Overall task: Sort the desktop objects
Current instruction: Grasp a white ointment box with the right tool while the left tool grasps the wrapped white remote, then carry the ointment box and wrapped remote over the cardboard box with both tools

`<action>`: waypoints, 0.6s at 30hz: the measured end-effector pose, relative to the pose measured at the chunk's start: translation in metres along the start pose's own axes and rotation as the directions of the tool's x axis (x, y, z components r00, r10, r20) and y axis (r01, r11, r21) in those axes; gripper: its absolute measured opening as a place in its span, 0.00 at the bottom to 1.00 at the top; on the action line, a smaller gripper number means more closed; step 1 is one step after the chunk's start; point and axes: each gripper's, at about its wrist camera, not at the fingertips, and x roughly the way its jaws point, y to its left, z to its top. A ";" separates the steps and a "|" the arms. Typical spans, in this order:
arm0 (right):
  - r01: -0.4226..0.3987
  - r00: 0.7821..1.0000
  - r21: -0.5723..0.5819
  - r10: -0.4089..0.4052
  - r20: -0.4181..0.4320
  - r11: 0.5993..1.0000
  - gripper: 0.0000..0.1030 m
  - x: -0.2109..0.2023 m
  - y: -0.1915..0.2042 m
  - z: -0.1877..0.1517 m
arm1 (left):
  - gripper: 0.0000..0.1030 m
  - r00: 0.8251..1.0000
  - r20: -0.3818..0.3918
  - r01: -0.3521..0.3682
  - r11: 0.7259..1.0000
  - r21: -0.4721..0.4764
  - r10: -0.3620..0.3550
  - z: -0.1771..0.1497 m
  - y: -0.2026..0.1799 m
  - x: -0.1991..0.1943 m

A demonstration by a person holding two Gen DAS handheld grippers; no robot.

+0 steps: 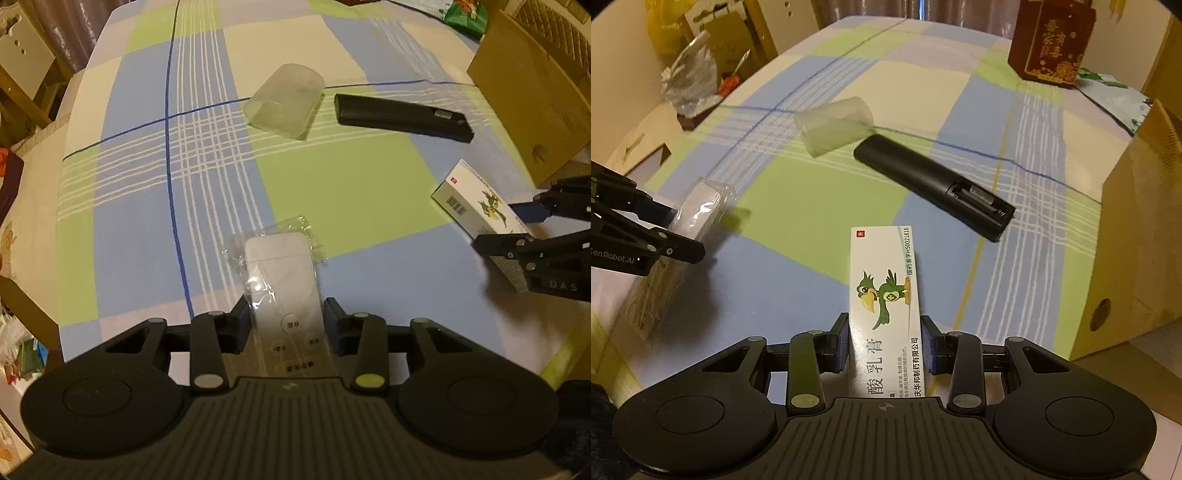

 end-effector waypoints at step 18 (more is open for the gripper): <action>-0.049 0.998 0.034 0.048 0.039 0.998 0.36 -0.042 -0.020 -0.014 | 0.34 0.997 0.077 -0.001 1.000 0.030 -0.002 0.013 -0.043 -0.034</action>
